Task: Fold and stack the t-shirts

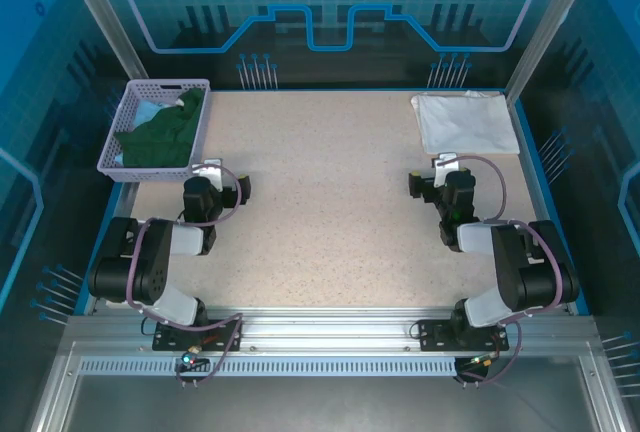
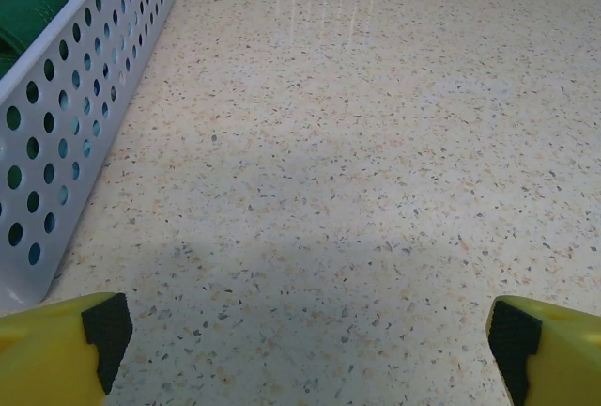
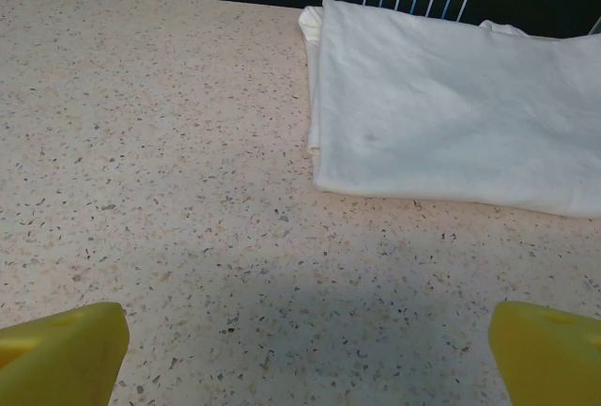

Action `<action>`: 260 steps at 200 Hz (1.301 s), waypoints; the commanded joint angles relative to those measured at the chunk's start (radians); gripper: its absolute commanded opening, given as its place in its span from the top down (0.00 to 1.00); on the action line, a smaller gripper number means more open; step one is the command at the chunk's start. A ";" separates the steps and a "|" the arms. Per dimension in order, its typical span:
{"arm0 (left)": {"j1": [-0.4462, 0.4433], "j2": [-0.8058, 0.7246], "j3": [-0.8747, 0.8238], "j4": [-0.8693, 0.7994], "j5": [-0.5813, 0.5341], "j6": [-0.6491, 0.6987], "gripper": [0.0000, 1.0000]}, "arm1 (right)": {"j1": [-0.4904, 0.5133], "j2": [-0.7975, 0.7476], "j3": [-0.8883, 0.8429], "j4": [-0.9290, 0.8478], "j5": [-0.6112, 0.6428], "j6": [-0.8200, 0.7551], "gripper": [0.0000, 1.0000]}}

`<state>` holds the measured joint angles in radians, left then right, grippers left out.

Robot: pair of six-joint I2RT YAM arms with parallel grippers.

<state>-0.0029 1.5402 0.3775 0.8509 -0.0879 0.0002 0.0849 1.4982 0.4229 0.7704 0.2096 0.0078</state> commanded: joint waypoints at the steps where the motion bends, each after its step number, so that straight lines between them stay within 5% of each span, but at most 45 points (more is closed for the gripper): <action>1: 0.003 0.002 0.016 0.029 0.025 0.000 0.01 | 0.008 0.005 -0.010 0.021 0.014 0.012 0.00; 214: 0.003 -0.005 -0.004 0.067 -0.001 -0.005 0.01 | 0.008 0.003 -0.010 0.030 0.019 0.012 0.00; 233: 0.001 -0.116 -0.058 0.077 -0.035 -0.016 0.01 | 0.045 -0.102 0.047 -0.158 0.094 -0.003 0.00; 260: -0.035 -0.385 -0.023 -0.162 -0.032 0.017 0.01 | 0.106 -0.308 0.069 -0.286 0.113 -0.038 0.00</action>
<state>-0.0051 1.3716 0.3256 0.8078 -0.1032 0.0002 0.1371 1.3643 0.4484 0.5934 0.2840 -0.0044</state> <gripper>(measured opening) 0.990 0.997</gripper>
